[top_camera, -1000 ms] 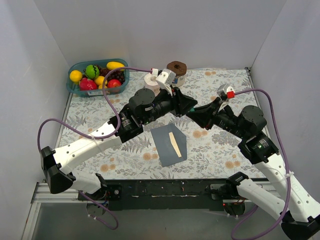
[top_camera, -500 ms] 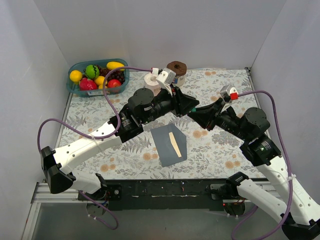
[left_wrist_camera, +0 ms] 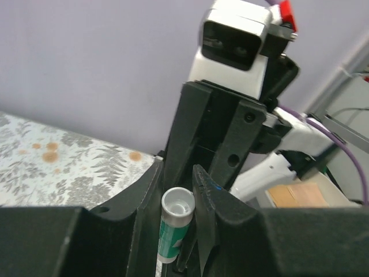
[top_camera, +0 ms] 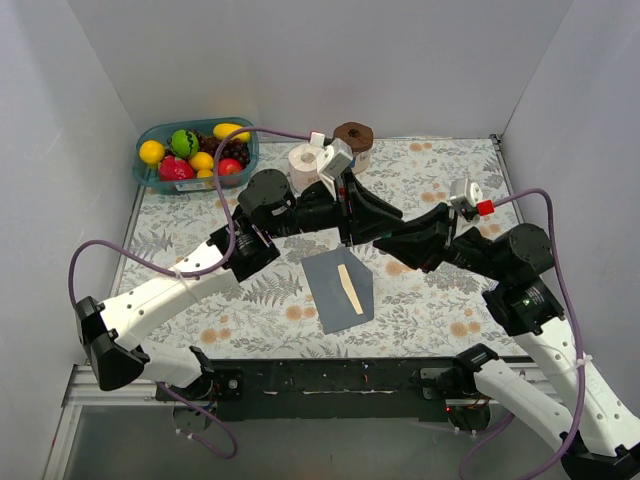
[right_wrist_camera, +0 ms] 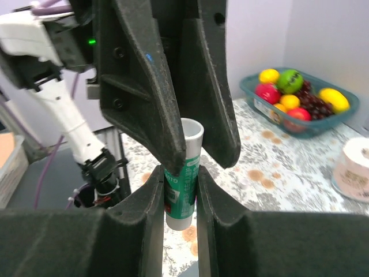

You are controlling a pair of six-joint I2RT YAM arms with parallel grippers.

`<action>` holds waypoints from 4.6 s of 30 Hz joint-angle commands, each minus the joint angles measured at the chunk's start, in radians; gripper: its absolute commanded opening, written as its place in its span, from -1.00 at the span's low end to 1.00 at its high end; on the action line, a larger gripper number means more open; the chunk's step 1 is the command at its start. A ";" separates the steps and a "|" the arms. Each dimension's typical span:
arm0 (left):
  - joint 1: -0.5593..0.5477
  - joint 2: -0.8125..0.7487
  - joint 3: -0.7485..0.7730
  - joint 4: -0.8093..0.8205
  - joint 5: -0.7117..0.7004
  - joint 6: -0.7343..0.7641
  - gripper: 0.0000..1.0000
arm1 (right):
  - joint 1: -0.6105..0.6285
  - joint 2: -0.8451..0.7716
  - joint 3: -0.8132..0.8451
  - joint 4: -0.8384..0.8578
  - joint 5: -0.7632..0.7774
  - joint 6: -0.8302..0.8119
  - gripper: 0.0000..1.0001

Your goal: Place the letter into the envelope and seal it

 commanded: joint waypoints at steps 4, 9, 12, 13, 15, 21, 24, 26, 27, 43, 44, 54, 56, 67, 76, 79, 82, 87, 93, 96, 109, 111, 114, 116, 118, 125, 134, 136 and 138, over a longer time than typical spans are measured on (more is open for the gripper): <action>-0.028 0.003 0.006 0.007 0.140 0.012 -0.18 | 0.024 -0.034 -0.019 0.152 -0.164 0.004 -0.97; -0.018 -0.036 -0.019 -0.018 -0.118 -0.002 0.46 | 0.026 -0.033 0.012 0.006 0.130 -0.061 -0.97; -0.018 -0.059 -0.027 -0.056 -0.367 -0.033 0.47 | 0.024 -0.036 0.010 -0.048 0.286 -0.064 -0.97; -0.017 -0.062 -0.031 -0.068 -0.412 -0.042 0.47 | 0.024 -0.034 0.012 -0.057 0.314 -0.062 -0.97; -0.018 -0.078 -0.050 -0.067 -0.496 -0.054 0.47 | 0.024 -0.030 0.013 -0.076 0.370 -0.062 -0.97; -0.017 -0.032 -0.008 -0.111 -0.494 -0.071 0.36 | 0.024 -0.011 0.021 -0.085 0.385 -0.056 -0.97; -0.018 -0.004 0.007 -0.128 -0.483 -0.077 0.33 | 0.026 -0.007 0.026 -0.085 0.387 -0.058 -0.97; -0.018 0.003 0.010 -0.128 -0.479 -0.074 0.33 | 0.024 -0.008 0.026 -0.088 0.387 -0.058 -0.97; -0.018 0.005 0.010 -0.128 -0.476 -0.071 0.33 | 0.024 -0.008 0.026 -0.089 0.387 -0.056 -0.97; -0.018 0.037 0.036 -0.180 -0.471 -0.033 -0.06 | 0.026 0.002 0.026 -0.094 0.339 -0.045 -0.97; -0.018 0.039 0.036 -0.180 -0.471 -0.031 -0.10 | 0.024 0.004 0.026 -0.094 0.338 -0.047 -0.97; -0.018 0.054 0.039 -0.180 -0.407 -0.024 -0.47 | 0.026 0.018 0.023 -0.086 0.315 -0.039 -0.97; -0.018 0.056 0.039 -0.180 -0.403 -0.022 -0.56 | 0.024 0.016 0.024 -0.086 0.315 -0.039 -0.97; -0.018 0.046 0.035 -0.173 -0.341 0.018 -1.00 | 0.024 0.004 0.027 -0.082 0.289 -0.058 -0.97; -0.017 0.014 0.028 -0.084 0.087 0.107 -1.00 | 0.024 -0.050 -0.026 0.096 -0.030 -0.056 -0.97; -0.011 0.005 0.033 -0.076 0.181 0.119 -1.00 | 0.024 -0.077 -0.043 0.171 -0.102 -0.032 -0.97; -0.005 -0.003 0.038 -0.064 0.311 0.119 -1.00 | 0.026 -0.083 -0.043 0.210 -0.171 -0.016 -0.97; 0.009 0.000 0.053 -0.058 0.408 0.114 -0.57 | 0.026 -0.071 -0.027 0.219 -0.201 -0.010 -0.97; 0.026 -0.047 -0.006 -0.014 0.203 0.079 0.68 | 0.024 -0.048 0.013 0.066 0.098 -0.058 -0.97; 0.051 -0.079 -0.054 0.022 0.043 0.027 0.70 | 0.026 -0.013 0.052 -0.022 0.221 -0.053 -0.97; 0.121 -0.079 -0.160 0.145 -0.060 -0.215 0.53 | 0.026 0.019 0.044 -0.043 0.270 -0.041 -0.97; 0.121 -0.060 -0.154 0.148 -0.043 -0.226 0.50 | 0.024 0.022 0.044 -0.048 0.269 -0.039 -0.97; 0.121 -0.040 -0.127 0.129 -0.041 -0.226 0.43 | 0.024 0.030 0.044 -0.054 0.267 -0.038 -0.97; 0.120 -0.027 -0.111 0.122 -0.037 -0.226 0.40 | 0.024 0.036 0.044 -0.056 0.264 -0.036 -0.97; 0.120 -0.018 -0.105 0.114 -0.043 -0.222 0.37 | 0.024 0.041 0.043 -0.056 0.264 -0.032 -0.97; 0.092 -0.010 -0.059 -0.001 -0.153 -0.143 0.25 | 0.026 0.039 0.036 -0.053 0.269 -0.035 -0.97; 0.048 0.010 -0.001 -0.093 -0.256 -0.039 0.11 | 0.026 0.048 0.033 -0.054 0.269 -0.033 -0.97; 0.039 0.022 0.012 -0.107 -0.262 -0.016 0.03 | 0.024 0.050 0.032 -0.054 0.269 -0.035 -0.97; 0.032 0.031 0.032 -0.128 -0.270 0.001 -0.03 | 0.024 0.051 0.032 -0.056 0.275 -0.035 -0.97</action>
